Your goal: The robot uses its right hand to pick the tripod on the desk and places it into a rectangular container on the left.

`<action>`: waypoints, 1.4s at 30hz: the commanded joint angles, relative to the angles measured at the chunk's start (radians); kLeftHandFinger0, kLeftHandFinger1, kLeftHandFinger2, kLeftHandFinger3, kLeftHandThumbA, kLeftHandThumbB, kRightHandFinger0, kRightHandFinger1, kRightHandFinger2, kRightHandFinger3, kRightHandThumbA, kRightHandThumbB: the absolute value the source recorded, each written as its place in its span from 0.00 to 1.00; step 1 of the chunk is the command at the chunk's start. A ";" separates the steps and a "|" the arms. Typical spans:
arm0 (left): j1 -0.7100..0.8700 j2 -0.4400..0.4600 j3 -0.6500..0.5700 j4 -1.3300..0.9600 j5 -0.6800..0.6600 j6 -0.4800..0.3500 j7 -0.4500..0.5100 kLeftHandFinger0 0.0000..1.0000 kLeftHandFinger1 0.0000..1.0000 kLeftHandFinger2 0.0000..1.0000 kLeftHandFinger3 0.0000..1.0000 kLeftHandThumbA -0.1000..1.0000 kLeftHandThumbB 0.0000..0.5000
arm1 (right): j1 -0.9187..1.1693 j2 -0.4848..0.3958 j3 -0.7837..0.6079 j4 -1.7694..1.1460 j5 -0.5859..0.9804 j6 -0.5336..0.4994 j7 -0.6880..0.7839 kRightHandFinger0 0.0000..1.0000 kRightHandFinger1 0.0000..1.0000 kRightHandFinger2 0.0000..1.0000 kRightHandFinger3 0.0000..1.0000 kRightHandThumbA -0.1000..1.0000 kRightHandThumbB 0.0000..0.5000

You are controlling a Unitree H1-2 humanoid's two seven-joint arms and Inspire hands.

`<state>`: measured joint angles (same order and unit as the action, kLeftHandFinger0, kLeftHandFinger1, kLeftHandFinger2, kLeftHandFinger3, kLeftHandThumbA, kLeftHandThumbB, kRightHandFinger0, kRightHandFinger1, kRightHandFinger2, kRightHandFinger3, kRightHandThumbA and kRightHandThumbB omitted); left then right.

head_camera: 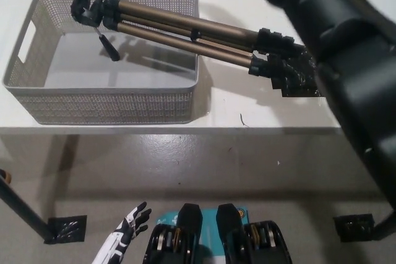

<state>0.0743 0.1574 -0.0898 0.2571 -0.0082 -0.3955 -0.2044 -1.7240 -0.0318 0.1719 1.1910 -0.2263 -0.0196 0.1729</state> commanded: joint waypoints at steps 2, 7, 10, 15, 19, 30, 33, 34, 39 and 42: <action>-0.017 -0.001 -0.007 -0.021 0.032 0.013 0.011 1.00 1.00 1.00 1.00 1.00 0.47 | -0.223 -0.160 -0.113 -0.196 0.101 -0.026 0.039 1.00 1.00 1.00 1.00 1.00 0.87; -0.005 0.009 0.000 -0.032 0.017 0.018 0.004 1.00 1.00 1.00 1.00 1.00 0.45 | 0.040 -0.305 -0.282 -0.732 0.228 0.124 0.087 1.00 1.00 1.00 1.00 1.00 0.67; 0.001 0.020 0.009 -0.028 0.011 0.008 0.003 1.00 1.00 1.00 1.00 1.00 0.46 | 0.225 -0.353 -0.375 -1.009 0.316 0.138 0.099 1.00 1.00 1.00 1.00 1.00 0.70; -0.018 0.029 0.016 -0.019 0.005 0.018 0.000 1.00 1.00 1.00 1.00 1.00 0.47 | 0.611 -0.406 -0.577 -1.557 0.577 0.206 0.068 1.00 1.00 1.00 1.00 1.00 0.77; -0.013 0.024 0.016 0.001 -0.008 0.007 -0.004 1.00 1.00 1.00 1.00 1.00 0.46 | 0.921 -0.366 -0.676 -1.813 0.669 0.106 -0.043 1.00 1.00 1.00 1.00 1.00 0.90; 0.014 0.030 0.019 -0.005 0.012 0.014 0.009 1.00 1.00 1.00 1.00 1.00 0.49 | 1.543 -0.191 -0.540 -1.980 0.778 -0.194 -0.096 1.00 1.00 1.00 1.00 1.00 0.90; 0.012 0.030 0.017 -0.007 0.000 0.023 -0.002 1.00 1.00 1.00 1.00 1.00 0.50 | 1.593 -0.177 -0.519 -1.985 0.821 -0.197 -0.103 1.00 1.00 1.00 1.00 1.00 0.91; 0.010 0.033 0.016 -0.006 0.006 0.018 -0.001 1.00 1.00 1.00 1.00 1.00 0.50 | 1.617 -0.173 -0.513 -1.982 0.808 -0.206 -0.095 1.00 1.00 1.00 1.00 1.00 0.91; -0.012 0.033 0.020 0.014 0.009 -0.001 0.005 1.00 1.00 1.00 1.00 1.00 0.49 | 1.688 -0.154 -0.437 -1.942 0.810 -0.255 -0.017 1.00 1.00 1.00 1.00 1.00 0.86; -0.019 0.035 0.019 0.014 0.017 -0.002 0.006 1.00 1.00 1.00 1.00 1.00 0.48 | 1.768 -0.123 -0.360 -1.827 0.791 -0.336 0.100 1.00 1.00 1.00 1.00 1.00 0.87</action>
<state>0.0728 0.1566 -0.0922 0.2905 0.0021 -0.3716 -0.2046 -0.1141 -0.1878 -0.2010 -0.2022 0.1178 0.0139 0.1909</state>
